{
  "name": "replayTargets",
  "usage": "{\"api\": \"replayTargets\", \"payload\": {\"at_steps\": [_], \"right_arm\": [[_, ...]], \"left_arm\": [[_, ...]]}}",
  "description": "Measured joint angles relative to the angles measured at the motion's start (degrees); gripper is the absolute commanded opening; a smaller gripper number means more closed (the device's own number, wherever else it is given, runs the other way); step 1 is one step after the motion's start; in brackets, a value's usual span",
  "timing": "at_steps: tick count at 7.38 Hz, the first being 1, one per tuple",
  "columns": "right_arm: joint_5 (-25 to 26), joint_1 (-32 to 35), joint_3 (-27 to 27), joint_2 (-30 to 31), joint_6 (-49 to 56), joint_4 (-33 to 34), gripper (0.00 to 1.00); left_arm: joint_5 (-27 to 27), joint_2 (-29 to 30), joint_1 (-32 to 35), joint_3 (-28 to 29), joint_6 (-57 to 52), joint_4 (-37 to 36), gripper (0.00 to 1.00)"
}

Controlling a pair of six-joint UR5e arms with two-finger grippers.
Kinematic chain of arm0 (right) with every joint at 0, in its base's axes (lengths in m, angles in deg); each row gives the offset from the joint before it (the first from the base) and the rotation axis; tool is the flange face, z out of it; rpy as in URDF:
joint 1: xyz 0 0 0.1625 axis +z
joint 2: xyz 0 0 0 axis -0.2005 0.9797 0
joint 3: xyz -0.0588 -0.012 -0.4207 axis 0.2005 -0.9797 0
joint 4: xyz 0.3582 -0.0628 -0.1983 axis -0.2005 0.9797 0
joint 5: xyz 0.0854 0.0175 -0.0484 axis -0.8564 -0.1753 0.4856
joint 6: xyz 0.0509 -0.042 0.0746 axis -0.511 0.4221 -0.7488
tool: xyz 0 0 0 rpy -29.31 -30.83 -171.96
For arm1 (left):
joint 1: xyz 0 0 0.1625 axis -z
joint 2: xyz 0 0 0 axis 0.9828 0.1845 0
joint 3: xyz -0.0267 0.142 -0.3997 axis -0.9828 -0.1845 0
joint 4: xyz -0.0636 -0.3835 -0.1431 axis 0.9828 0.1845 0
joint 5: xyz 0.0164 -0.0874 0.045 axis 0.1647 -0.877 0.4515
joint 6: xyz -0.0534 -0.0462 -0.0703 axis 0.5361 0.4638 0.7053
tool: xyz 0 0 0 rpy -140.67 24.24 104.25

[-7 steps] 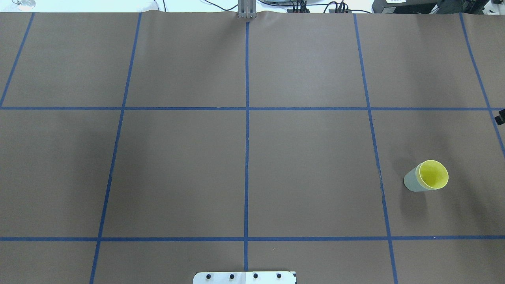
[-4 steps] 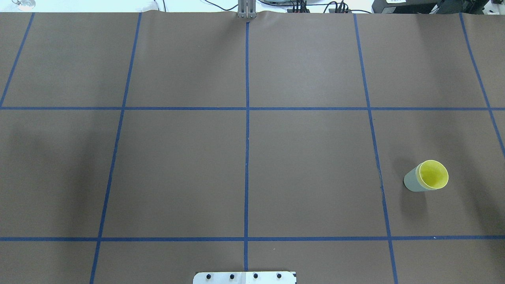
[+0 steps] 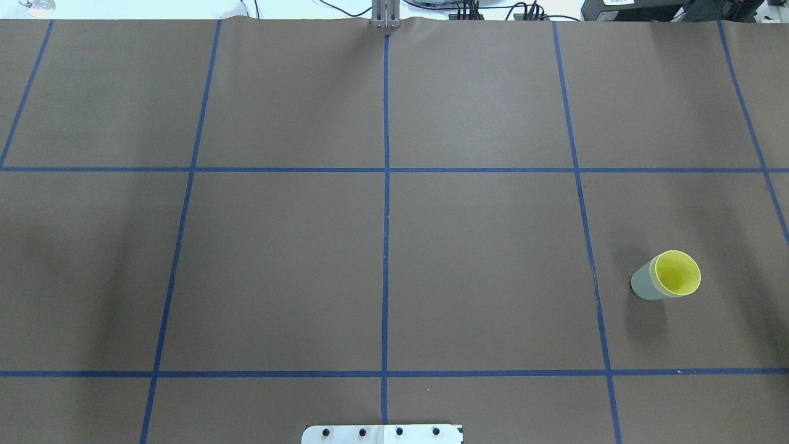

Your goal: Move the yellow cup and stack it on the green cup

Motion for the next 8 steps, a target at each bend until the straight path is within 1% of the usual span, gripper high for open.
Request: {"api": "replayTargets", "payload": {"at_steps": [2, 3, 4, 5, 8], "right_arm": [[-1.21, 2.32, -2.15, -0.20, 0.02, 0.10, 1.00], [-2.44, 3.32, -3.46, -0.28, 0.04, 0.07, 1.00], [-3.20, 4.16, -4.32, -0.31, 0.09, 0.05, 1.00], [-3.70, 5.13, -4.56, -0.40, 0.12, 0.06, 1.00], [-6.65, 6.78, -4.19, -0.61, 0.09, -0.08, 1.00]], "left_arm": [[-0.14, -0.70, 0.11, -4.70, 1.40, -5.74, 1.00], [-1.23, -2.37, 0.17, -7.50, 1.99, -8.10, 1.00], [-3.48, -4.08, 0.23, -9.63, 2.31, -9.27, 1.00], [-5.58, -5.17, 0.27, -10.58, 2.44, -9.80, 1.00], [-8.32, -6.52, 0.92, -11.19, 2.49, -10.12, 1.00]]}}
